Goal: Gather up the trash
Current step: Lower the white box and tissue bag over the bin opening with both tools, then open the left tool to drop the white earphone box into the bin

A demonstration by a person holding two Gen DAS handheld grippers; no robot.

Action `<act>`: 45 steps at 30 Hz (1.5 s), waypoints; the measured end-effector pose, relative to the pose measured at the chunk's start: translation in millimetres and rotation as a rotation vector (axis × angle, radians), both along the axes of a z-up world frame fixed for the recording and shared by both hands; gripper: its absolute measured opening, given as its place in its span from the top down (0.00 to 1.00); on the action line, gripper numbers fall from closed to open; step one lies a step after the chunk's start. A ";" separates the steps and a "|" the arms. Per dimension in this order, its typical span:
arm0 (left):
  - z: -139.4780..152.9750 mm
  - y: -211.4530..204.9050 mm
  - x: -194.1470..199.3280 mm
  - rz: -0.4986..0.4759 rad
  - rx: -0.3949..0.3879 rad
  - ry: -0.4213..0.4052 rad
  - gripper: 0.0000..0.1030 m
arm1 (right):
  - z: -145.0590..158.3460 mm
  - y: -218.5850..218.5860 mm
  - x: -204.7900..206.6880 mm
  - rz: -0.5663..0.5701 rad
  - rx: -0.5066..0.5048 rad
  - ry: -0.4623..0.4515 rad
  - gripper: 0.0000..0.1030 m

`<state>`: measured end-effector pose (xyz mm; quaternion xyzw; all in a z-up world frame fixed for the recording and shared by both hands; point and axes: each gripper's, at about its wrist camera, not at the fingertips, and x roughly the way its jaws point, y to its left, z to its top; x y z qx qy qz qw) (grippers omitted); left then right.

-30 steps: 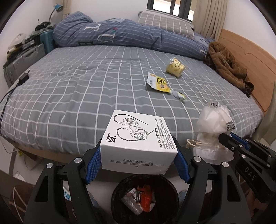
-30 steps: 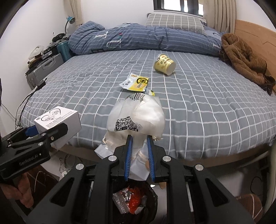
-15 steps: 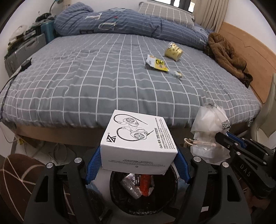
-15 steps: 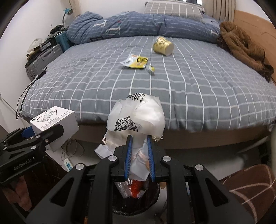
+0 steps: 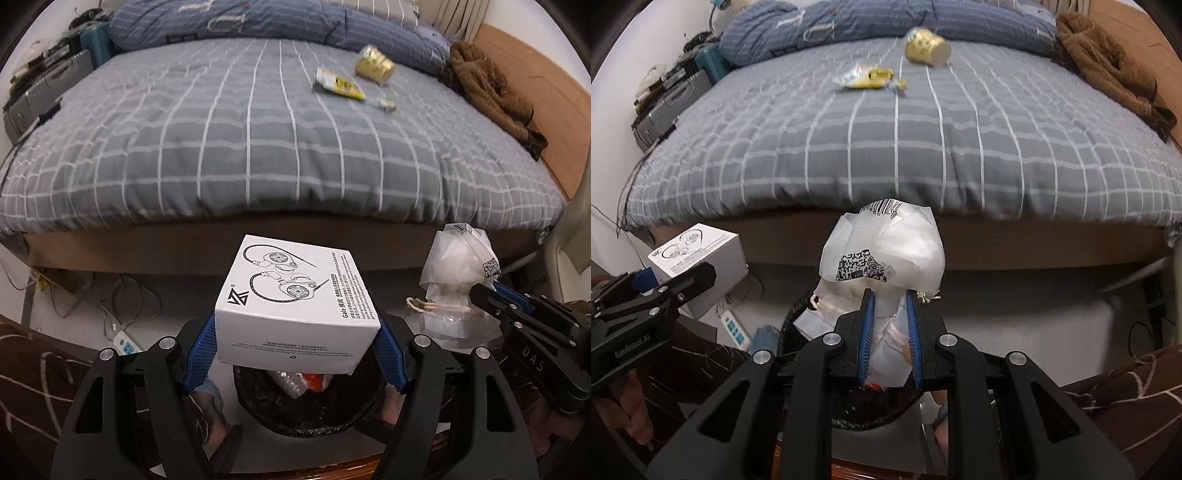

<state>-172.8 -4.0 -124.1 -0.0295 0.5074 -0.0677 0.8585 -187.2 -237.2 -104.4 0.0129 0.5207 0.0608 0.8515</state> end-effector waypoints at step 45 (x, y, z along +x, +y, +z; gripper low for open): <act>-156.9 -82.3 56.8 -0.176 0.100 0.249 0.23 | -100.3 -41.1 29.1 -0.147 -0.071 0.184 0.84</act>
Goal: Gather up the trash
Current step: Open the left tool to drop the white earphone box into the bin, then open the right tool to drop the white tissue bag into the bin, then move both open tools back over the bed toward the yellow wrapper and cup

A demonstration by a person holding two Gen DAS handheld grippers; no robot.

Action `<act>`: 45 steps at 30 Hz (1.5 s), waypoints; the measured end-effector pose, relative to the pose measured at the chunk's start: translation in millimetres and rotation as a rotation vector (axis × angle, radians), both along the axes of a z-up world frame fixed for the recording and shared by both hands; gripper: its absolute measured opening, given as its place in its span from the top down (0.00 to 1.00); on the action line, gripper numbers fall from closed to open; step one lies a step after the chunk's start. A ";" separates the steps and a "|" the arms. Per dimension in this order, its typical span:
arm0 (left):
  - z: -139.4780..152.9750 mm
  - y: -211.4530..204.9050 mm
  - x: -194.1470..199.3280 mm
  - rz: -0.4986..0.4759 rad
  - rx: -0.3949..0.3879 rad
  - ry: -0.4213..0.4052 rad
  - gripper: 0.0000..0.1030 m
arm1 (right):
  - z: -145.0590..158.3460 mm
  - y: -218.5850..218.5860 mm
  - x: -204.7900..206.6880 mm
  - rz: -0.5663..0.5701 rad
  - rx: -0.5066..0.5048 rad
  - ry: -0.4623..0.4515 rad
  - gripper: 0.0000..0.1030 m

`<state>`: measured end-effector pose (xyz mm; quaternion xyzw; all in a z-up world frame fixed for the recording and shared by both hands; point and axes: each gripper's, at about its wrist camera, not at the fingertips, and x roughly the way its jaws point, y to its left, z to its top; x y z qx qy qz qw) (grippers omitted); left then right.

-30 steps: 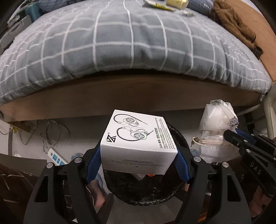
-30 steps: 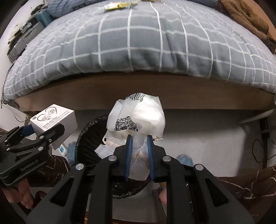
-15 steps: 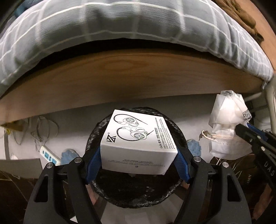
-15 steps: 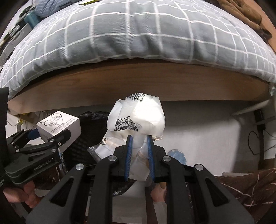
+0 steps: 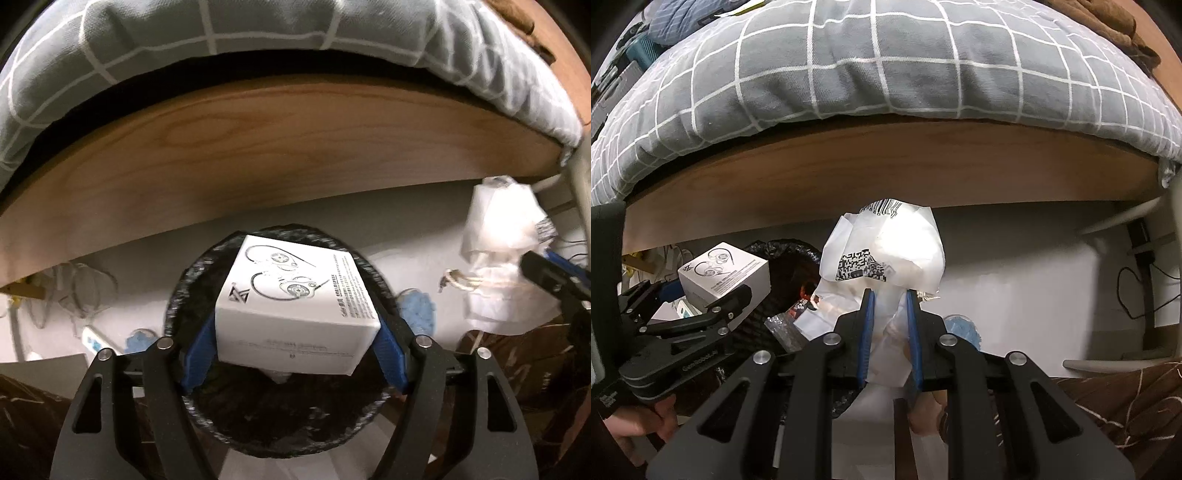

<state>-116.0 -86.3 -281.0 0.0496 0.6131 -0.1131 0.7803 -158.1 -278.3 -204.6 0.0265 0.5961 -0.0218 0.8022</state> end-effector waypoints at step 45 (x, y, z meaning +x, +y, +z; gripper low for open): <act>54.7 131.4 -16.6 0.287 0.009 -0.130 0.06 | 13.5 100.4 18.5 0.220 0.013 -0.070 0.30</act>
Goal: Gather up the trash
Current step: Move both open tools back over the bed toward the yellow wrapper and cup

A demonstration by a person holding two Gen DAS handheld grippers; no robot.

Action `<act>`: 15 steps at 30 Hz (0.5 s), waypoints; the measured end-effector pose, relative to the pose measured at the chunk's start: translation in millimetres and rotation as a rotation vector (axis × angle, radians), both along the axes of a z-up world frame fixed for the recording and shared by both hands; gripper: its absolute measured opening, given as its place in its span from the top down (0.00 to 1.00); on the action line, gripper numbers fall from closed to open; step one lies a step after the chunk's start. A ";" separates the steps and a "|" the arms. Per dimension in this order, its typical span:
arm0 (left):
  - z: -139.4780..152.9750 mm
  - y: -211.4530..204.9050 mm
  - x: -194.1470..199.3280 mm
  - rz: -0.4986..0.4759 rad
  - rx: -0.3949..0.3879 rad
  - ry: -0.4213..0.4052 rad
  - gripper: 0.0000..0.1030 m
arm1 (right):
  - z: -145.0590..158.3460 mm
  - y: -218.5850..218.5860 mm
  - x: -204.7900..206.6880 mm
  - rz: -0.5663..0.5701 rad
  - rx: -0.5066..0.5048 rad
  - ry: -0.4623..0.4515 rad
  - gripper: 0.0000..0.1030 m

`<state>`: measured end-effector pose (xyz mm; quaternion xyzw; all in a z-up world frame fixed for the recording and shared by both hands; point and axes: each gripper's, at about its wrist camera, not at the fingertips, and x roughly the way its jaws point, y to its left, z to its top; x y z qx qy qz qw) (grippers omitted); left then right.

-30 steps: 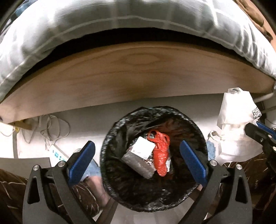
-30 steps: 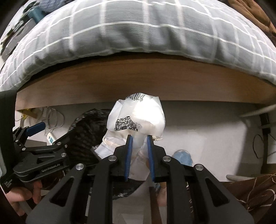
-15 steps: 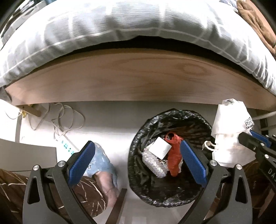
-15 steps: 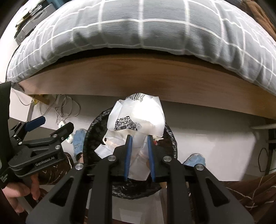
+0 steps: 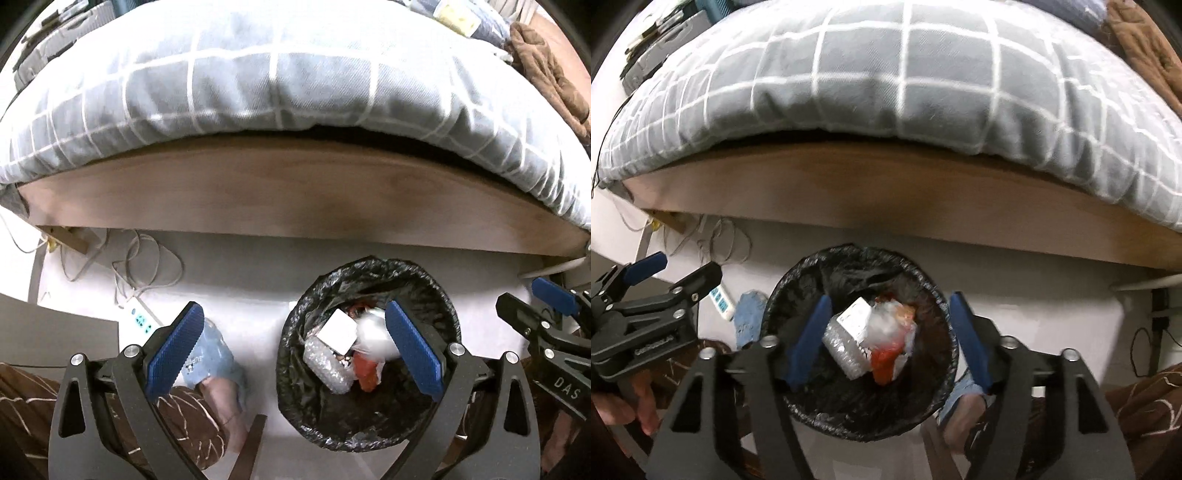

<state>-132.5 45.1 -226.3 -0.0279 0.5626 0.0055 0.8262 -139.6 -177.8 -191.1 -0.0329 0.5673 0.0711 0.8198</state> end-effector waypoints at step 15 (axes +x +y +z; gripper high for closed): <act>67.6 -13.6 11.6 -0.035 0.003 -0.161 0.05 | 85.9 -39.3 4.8 -0.104 -0.020 -0.271 0.07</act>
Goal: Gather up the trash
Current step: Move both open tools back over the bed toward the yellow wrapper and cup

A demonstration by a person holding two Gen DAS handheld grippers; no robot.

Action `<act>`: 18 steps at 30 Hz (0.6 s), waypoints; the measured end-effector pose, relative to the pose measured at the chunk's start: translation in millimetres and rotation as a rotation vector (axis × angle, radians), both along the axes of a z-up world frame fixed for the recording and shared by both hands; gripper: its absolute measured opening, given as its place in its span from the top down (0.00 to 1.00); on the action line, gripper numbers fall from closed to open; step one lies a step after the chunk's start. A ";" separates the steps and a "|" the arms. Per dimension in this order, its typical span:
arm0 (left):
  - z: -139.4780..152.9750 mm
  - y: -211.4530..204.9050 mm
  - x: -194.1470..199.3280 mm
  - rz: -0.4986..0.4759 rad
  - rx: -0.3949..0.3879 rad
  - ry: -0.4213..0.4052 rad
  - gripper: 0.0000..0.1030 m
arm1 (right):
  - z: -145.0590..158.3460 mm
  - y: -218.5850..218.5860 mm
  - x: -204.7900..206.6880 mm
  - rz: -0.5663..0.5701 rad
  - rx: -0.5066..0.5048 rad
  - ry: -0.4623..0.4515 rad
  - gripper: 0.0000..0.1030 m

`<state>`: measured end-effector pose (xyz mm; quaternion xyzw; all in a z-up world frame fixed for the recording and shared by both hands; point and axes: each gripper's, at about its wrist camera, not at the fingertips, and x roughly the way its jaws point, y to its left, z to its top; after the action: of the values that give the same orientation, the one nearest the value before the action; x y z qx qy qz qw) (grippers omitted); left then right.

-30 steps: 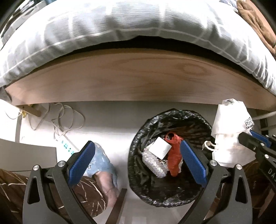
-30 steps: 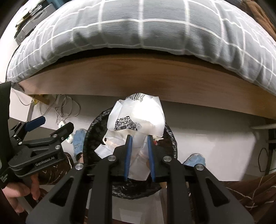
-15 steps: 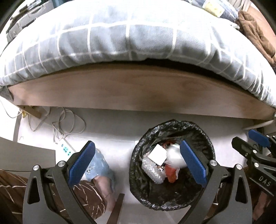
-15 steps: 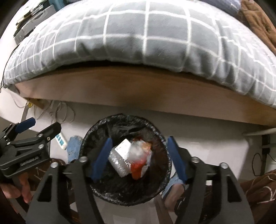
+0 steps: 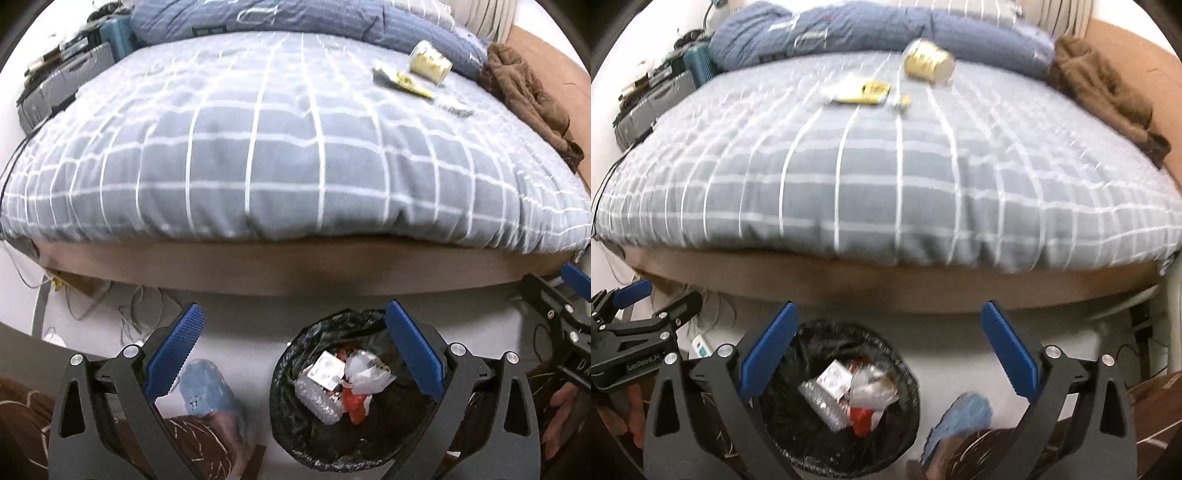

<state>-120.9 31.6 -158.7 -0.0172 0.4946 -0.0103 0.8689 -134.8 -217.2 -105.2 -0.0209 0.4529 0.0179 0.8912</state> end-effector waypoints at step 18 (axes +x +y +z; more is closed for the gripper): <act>68.5 -32.4 49.5 -0.030 -0.013 -0.150 0.05 | 61.7 -37.6 48.6 -0.085 0.001 -0.209 0.07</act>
<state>-71.3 -0.9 -90.2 -0.0147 0.4283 -0.0278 0.9031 -86.2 -254.8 -43.5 -0.0030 0.3581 -0.0221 0.9334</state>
